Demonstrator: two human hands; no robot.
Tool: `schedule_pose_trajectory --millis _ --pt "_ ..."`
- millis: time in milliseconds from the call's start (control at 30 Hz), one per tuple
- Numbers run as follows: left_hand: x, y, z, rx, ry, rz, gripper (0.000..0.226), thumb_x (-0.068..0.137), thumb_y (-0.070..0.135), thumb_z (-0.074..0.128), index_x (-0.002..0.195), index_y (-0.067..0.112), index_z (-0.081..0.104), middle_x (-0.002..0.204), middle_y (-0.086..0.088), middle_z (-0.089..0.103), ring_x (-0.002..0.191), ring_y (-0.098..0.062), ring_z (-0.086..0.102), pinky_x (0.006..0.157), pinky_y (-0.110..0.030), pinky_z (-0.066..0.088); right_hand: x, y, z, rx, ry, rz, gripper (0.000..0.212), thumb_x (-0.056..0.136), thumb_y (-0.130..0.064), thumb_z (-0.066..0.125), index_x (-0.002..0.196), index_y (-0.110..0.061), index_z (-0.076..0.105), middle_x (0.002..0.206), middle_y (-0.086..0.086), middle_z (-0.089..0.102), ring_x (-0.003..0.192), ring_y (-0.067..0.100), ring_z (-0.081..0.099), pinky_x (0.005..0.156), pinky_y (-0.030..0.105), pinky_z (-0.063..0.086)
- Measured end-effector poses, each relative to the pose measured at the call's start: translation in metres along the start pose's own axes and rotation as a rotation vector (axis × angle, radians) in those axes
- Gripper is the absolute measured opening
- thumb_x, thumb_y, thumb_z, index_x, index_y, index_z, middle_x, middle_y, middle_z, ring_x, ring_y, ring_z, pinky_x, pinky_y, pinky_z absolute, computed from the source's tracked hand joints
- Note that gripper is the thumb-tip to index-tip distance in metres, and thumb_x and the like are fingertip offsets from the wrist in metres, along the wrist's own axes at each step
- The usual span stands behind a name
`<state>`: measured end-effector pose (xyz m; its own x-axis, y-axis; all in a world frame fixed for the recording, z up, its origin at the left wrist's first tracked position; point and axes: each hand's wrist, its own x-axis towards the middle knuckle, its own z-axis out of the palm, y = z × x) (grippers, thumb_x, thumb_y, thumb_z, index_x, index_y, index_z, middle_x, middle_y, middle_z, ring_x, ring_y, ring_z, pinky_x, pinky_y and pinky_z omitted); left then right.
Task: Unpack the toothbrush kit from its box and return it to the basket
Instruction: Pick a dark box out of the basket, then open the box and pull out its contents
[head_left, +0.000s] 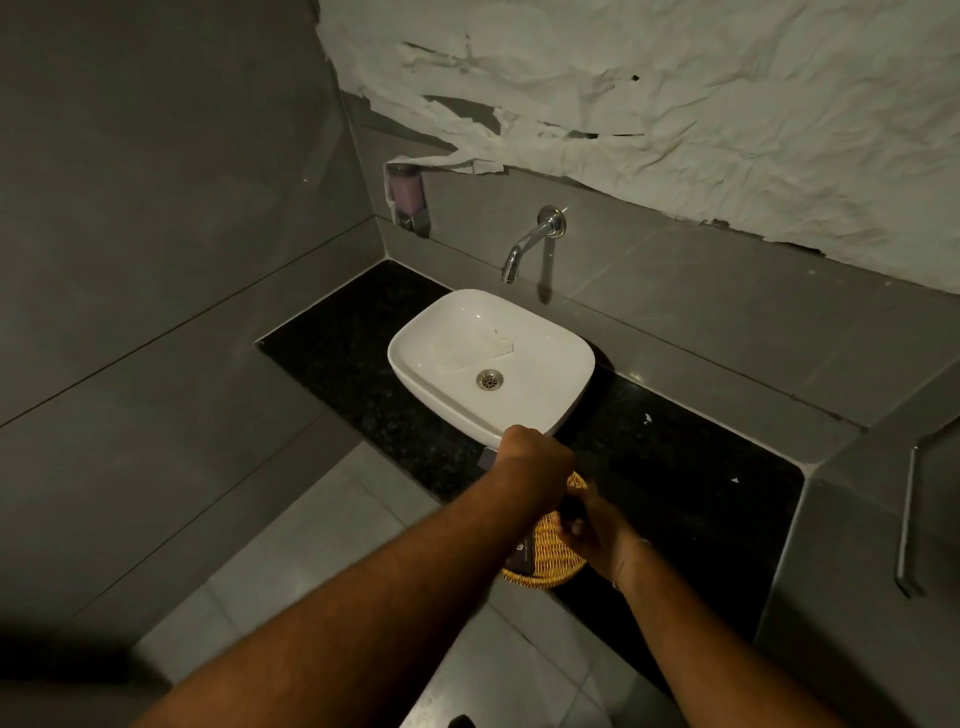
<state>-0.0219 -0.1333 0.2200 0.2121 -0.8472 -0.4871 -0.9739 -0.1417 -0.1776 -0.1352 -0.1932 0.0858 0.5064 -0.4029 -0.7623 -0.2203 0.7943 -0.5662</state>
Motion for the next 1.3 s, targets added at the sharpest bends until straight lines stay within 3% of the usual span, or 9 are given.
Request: schedule_pose_trajectory --millis 100,300,467,533,667,833,1000,1133,1300 --pt "-0.002 0.005 -0.015 -0.017 -0.054 0.021 0.055 0.1 0.041 0.075 0.149 0.021 0.059 0.1 -0.003 0.055 0.096 -0.024 0.063 0.079 -0.037 0.047 -0.002 0.008 0.002 -0.043 -0.019 0.051 0.026 0.105 -0.01 0.053 0.129 -0.002 0.055 0.097 0.011 0.061 0.085 0.019 0.062 0.09 0.033 0.054" --pt "-0.01 -0.007 -0.034 -0.454 0.154 0.039 0.064 0.091 0.034 0.085 0.15 0.035 0.059 0.134 -0.003 0.071 0.117 -0.026 0.07 0.087 -0.04 0.06 -0.006 0.012 -0.01 0.2 -0.059 0.266 0.026 0.104 -0.009 0.048 0.123 0.005 0.06 0.105 0.024 0.063 0.081 0.03 0.069 0.048 0.031 0.063" --pt "-0.013 -0.013 -0.011 -0.999 0.226 0.07 0.05 0.09 0.023 0.086 0.136 0.022 0.068 0.126 0.001 0.075 0.115 -0.017 0.069 0.1 -0.039 0.055 -0.011 0.011 0.003 0.5 -0.213 0.262 0.039 0.099 -0.027 0.058 0.119 0.005 0.063 0.106 0.028 0.072 0.099 0.034 0.065 0.061 0.045 0.066" --pt "-0.011 -0.011 0.006 -0.986 0.207 0.057 0.048 0.089 0.034 0.085 0.133 0.027 0.068 0.126 0.001 0.075 0.119 -0.019 0.071 0.105 -0.045 0.058 -0.011 0.01 0.006 0.542 -0.229 0.214 0.035 0.085 -0.02 0.066 0.111 0.004 0.067 0.094 0.028 0.078 0.099 0.034 0.067 0.071 0.045 0.066" --pt "-0.008 -0.006 0.03 -0.957 0.293 -0.015 0.065 0.083 0.061 0.08 0.14 0.034 0.062 0.13 0.004 0.075 0.115 -0.017 0.07 0.097 -0.042 0.058 -0.005 0.011 0.013 0.287 -0.137 0.082 0.024 0.104 -0.022 0.055 0.117 -0.005 0.067 0.102 0.021 0.075 0.096 0.031 0.07 0.088 0.041 0.056" --pt "-0.009 -0.006 0.041 -0.884 0.55 -0.185 0.047 0.095 0.07 0.062 0.122 0.033 0.069 0.107 0.01 0.076 0.094 -0.01 0.067 0.071 -0.03 0.05 -0.007 0.008 0.014 0.184 -0.097 0.045 0.021 0.107 -0.018 0.053 0.101 -0.009 0.07 0.067 0.009 0.079 0.054 0.018 0.076 0.044 0.026 0.058" --pt "-0.014 -0.009 0.052 -0.798 0.627 -0.249 0.049 0.097 0.073 0.056 0.115 0.03 0.068 0.101 0.006 0.078 0.087 -0.013 0.069 0.068 -0.029 0.049 0.001 0.008 0.013 0.024 -0.007 -0.085 0.004 0.102 -0.021 0.061 0.101 -0.022 0.064 0.065 0.0 0.075 0.041 0.005 0.062 0.035 0.021 0.044" --pt "-0.014 -0.009 0.052 -0.957 0.666 -0.312 0.05 0.096 0.075 0.053 0.121 0.035 0.068 0.101 0.014 0.073 0.084 -0.005 0.064 0.064 -0.025 0.045 0.007 0.011 0.01 0.184 -0.103 -0.068 0.028 0.103 -0.034 0.057 0.11 -0.016 0.077 0.098 0.013 0.082 0.086 0.025 0.078 0.065 0.034 0.061" --pt "-0.011 -0.019 0.048 -1.002 0.743 -0.392 0.052 0.097 0.072 0.055 0.127 0.031 0.069 0.119 0.007 0.08 0.103 -0.014 0.075 0.084 -0.039 0.065 0.014 0.015 -0.004 0.338 -0.089 -0.127 0.036 0.096 -0.026 0.054 0.09 -0.013 0.087 0.092 0.014 0.082 0.078 0.026 0.082 0.064 0.037 0.063"
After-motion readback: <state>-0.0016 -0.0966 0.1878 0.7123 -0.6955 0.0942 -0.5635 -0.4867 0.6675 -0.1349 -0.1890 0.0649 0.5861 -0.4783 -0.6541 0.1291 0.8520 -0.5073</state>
